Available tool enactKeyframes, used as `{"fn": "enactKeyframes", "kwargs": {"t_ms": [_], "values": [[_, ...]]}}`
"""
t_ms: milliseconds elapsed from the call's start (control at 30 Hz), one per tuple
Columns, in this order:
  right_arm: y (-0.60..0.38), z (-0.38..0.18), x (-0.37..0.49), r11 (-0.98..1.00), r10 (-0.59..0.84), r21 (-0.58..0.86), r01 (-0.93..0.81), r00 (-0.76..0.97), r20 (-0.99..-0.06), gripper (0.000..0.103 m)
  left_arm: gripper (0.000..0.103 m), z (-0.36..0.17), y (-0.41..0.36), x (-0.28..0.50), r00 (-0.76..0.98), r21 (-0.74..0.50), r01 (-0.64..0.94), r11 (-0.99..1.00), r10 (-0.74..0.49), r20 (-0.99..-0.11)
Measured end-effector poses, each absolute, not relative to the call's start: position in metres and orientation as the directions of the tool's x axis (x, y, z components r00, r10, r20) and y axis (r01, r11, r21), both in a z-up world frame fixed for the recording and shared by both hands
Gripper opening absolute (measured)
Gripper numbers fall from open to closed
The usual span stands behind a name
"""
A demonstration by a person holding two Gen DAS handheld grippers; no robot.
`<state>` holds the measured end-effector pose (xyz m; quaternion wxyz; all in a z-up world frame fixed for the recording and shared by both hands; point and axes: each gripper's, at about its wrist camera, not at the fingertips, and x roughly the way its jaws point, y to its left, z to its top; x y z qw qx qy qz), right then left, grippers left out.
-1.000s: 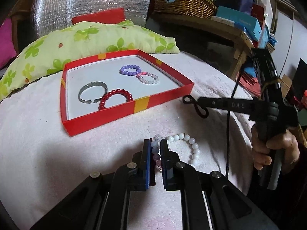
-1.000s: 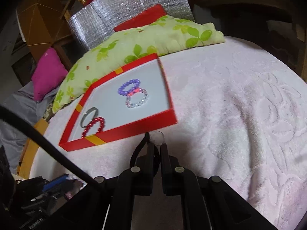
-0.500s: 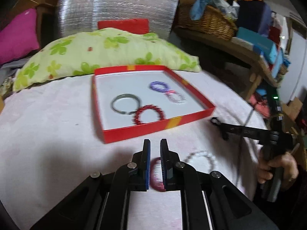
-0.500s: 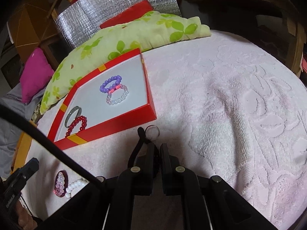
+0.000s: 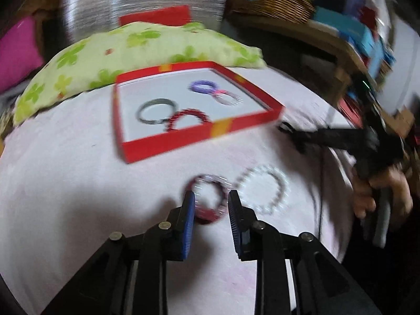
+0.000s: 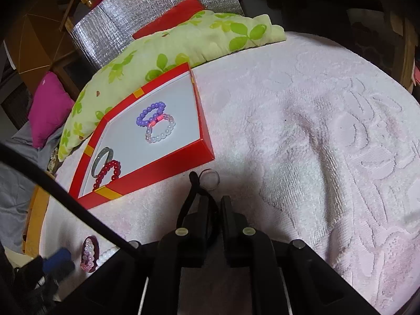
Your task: Organize jewelry
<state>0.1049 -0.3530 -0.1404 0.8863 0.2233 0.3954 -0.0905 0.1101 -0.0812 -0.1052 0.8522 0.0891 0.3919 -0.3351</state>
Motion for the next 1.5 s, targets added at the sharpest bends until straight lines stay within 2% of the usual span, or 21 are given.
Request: {"fn": "enactKeyframes", "kwargs": {"t_ms": [33,100,167,333,367,400,467,533,600,667,700,1067,1200,1500], "values": [[-0.353,-0.141,0.105,0.883,0.018,0.327,0.337,0.671,-0.741,0.013,0.03,-0.106,-0.086,0.106,0.46,-0.099,0.659,0.746,-0.503,-0.731],[-0.353,-0.141,0.106,0.883,0.017,0.327,0.337,0.671,-0.741,0.013,0.044,-0.108,-0.092,0.101,0.453,-0.08,0.68,0.729,-0.503,-0.736],[-0.352,-0.141,0.107,0.886,0.012,0.319,0.336,0.671,-0.741,0.013,0.051,-0.111,-0.096,0.1,0.45,-0.069,0.687,0.723,-0.499,-0.741],[-0.351,-0.141,0.109,0.89,0.008,0.312,0.334,0.671,-0.741,0.013,0.052,-0.118,-0.089,0.117,0.452,-0.099,0.627,0.773,-0.465,-0.761],[-0.351,-0.141,0.109,0.889,0.009,0.313,0.334,0.671,-0.741,0.014,0.049,-0.118,-0.088,0.119,0.458,-0.101,0.619,0.779,-0.462,-0.76],[-0.351,-0.141,0.109,0.889,0.009,0.314,0.334,0.671,-0.741,0.014,0.038,-0.119,-0.087,0.12,0.461,-0.097,0.617,0.781,-0.458,-0.76],[-0.351,-0.141,0.109,0.888,0.01,0.315,0.334,0.672,-0.741,0.014,0.025,-0.121,-0.089,0.12,0.455,-0.093,0.626,0.775,-0.458,-0.764],[-0.351,-0.141,0.109,0.889,0.009,0.314,0.334,0.672,-0.741,0.014,0.022,-0.122,-0.091,0.118,0.454,-0.078,0.637,0.767,-0.455,-0.766],[-0.351,-0.141,0.109,0.889,0.009,0.314,0.334,0.672,-0.741,0.014,0.015,-0.122,-0.094,0.118,0.461,-0.058,0.644,0.763,-0.447,-0.767],[-0.351,-0.141,0.109,0.888,0.01,0.315,0.334,0.672,-0.741,0.014,0.015,-0.121,-0.092,0.12,0.458,-0.072,0.639,0.766,-0.454,-0.764],[-0.351,-0.141,0.109,0.888,0.01,0.316,0.334,0.672,-0.74,0.014,0.008,-0.12,-0.09,0.121,0.457,-0.085,0.635,0.768,-0.462,-0.76],[-0.351,-0.142,0.109,0.887,0.011,0.318,0.335,0.673,-0.739,0.014,0.007,-0.111,-0.064,0.139,0.533,-0.128,0.512,0.85,-0.431,-0.728],[-0.351,-0.142,0.109,0.888,0.01,0.316,0.335,0.673,-0.739,0.014,0.007,-0.119,-0.056,0.151,0.522,-0.145,0.445,0.884,-0.387,-0.76],[-0.351,-0.142,0.109,0.886,0.014,0.322,0.333,0.675,-0.738,0.015,0.007,-0.129,-0.059,0.16,0.485,-0.164,0.419,0.893,-0.373,-0.791]]}}
